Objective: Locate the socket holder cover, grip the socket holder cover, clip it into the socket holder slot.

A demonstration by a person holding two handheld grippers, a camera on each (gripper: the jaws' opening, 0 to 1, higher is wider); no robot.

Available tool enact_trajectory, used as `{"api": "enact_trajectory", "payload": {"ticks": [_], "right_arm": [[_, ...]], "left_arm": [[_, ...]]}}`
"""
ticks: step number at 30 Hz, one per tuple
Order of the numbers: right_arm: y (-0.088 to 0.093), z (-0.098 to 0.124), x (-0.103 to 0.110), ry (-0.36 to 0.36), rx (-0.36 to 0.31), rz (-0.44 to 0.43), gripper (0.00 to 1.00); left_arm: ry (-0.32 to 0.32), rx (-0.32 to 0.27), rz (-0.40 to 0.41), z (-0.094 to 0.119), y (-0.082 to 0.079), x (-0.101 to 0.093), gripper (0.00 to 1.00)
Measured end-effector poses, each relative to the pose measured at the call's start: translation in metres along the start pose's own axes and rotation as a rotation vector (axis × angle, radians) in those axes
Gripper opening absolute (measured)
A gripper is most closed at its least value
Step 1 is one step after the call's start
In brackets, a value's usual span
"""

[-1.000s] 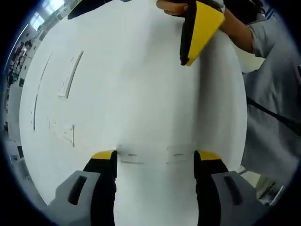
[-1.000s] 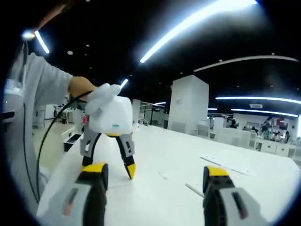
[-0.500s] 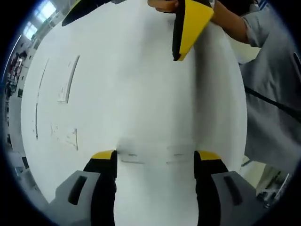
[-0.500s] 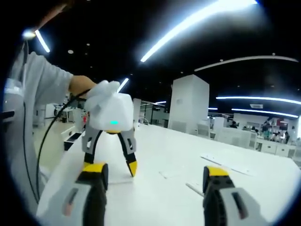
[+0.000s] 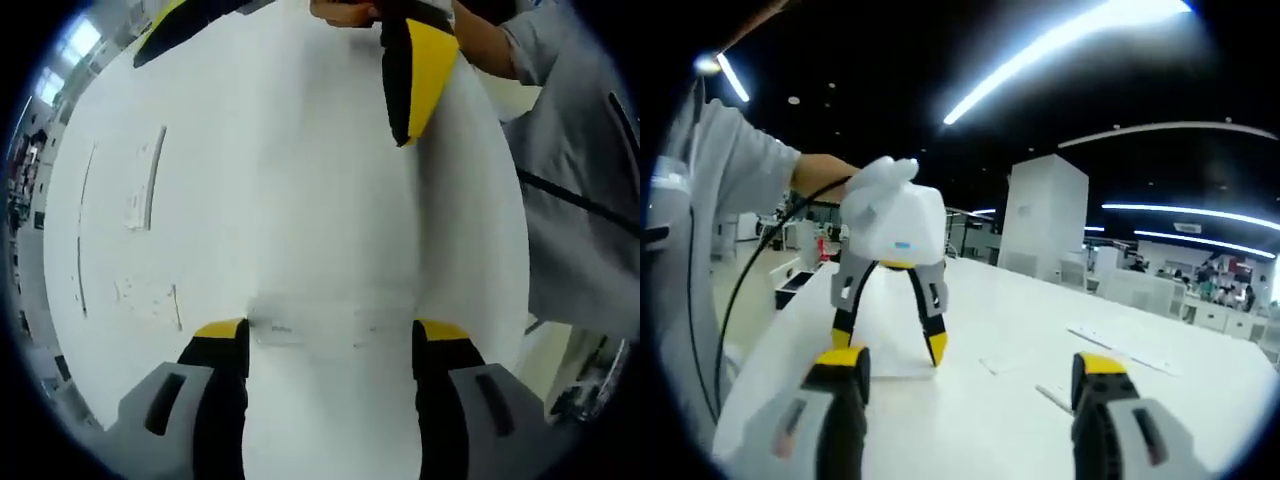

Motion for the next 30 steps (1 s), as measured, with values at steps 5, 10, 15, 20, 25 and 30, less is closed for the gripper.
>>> {"api": "enact_trajectory", "payload": {"ticks": [5, 10, 15, 20, 25, 30], "right_arm": [[0.002, -0.001, 0.002, 0.0, 0.016, 0.017, 0.84], [0.003, -0.002, 0.002, 0.007, 0.022, 0.036, 0.82], [0.006, -0.004, 0.003, 0.002, 0.033, 0.046, 0.82], [0.006, -0.004, 0.003, 0.003, 0.036, 0.047, 0.82], [0.007, -0.005, 0.003, 0.002, 0.04, 0.05, 0.82], [0.008, -0.005, 0.002, 0.003, 0.044, 0.054, 0.82]], "left_arm": [[-0.008, 0.009, -0.007, -0.003, 0.004, 0.008, 0.65], [-0.028, 0.018, -0.002, -0.005, 0.008, 0.019, 0.65], [-0.047, 0.01, 0.008, -0.004, 0.01, 0.03, 0.65], [-0.061, 0.01, 0.014, -0.002, 0.013, 0.042, 0.65], [-0.065, 0.005, 0.021, -0.001, 0.014, 0.05, 0.65], [-0.069, 0.014, 0.028, -0.002, 0.017, 0.06, 0.65]]}}
Point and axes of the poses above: the point that each gripper's makers call its tool centre point, and the gripper's own axes: z roughly backward along the fingers, x roughly to its left, y roughly out of its underside, the point moved 3 cm from there along z, roughly backward along the fingers, and after that the axes turned 2 degrees about -y, right-handed, at the moved point
